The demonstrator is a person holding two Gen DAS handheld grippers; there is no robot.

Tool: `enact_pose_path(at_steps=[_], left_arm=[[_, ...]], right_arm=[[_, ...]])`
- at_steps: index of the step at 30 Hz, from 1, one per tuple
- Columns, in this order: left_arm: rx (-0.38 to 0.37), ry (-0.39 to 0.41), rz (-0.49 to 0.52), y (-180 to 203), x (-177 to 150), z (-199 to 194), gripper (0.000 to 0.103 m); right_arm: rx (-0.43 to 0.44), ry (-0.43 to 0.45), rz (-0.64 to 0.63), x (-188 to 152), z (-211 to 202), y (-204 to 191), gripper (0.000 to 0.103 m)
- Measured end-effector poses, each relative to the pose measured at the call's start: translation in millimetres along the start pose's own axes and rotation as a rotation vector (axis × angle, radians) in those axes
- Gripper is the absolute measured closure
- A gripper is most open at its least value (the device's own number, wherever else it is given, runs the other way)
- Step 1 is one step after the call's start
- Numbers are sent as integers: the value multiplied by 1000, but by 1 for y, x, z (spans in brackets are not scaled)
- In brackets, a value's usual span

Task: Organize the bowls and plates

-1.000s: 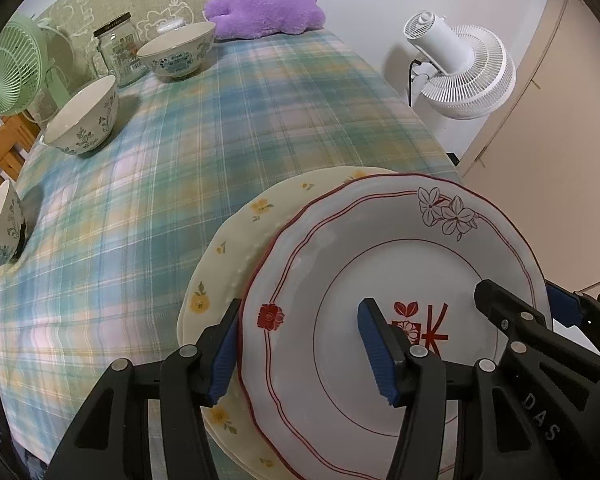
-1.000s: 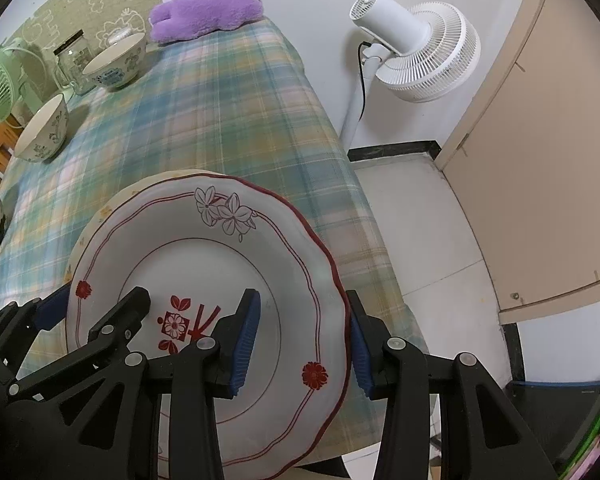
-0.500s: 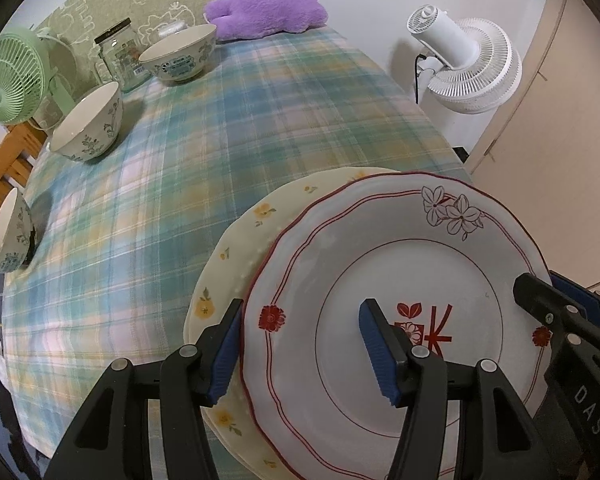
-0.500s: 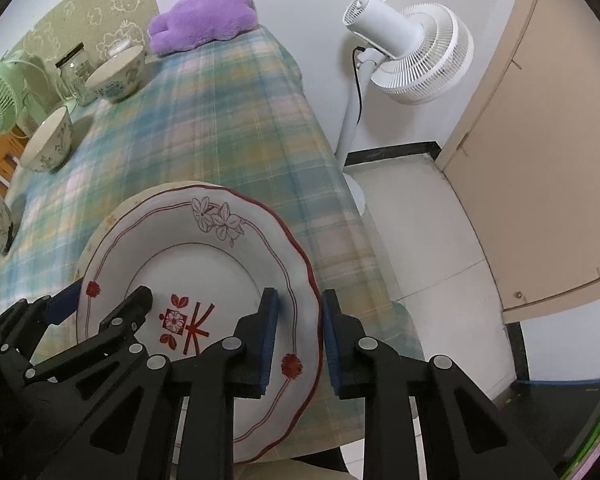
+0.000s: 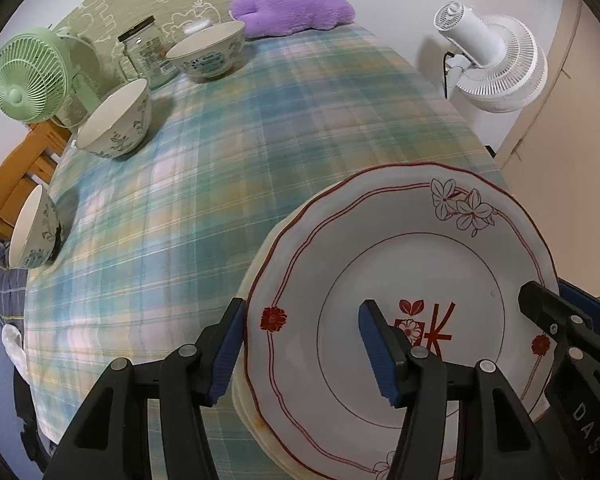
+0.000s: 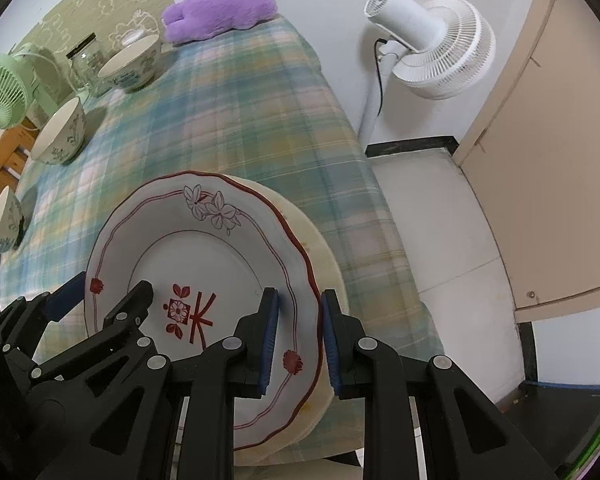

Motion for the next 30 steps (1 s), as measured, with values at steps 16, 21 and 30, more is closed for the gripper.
enact_pose_path(at_steps=[16,21,30], left_arm=[[-77,12,27,5,0,1,27],[-129,4,0,-1,-1,-2,23],[-126,26,-65,-28,4,-13,17]], right_arm=[[-55,-13,6,-2,8,-6,75],[-72,13,12,-2,3,-5,70],[-70,74,1,11,-11,-8,41]])
Point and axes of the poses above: each gripper's, at about its wrist camera, not at the fingertips, and z roughly the way its jaws point, y to its right, x to its top, the point moved 10 cm from there along z, roughly the way its jaws point, and after that the axes turned 9 degrees about -z, right-handed, at the moved point
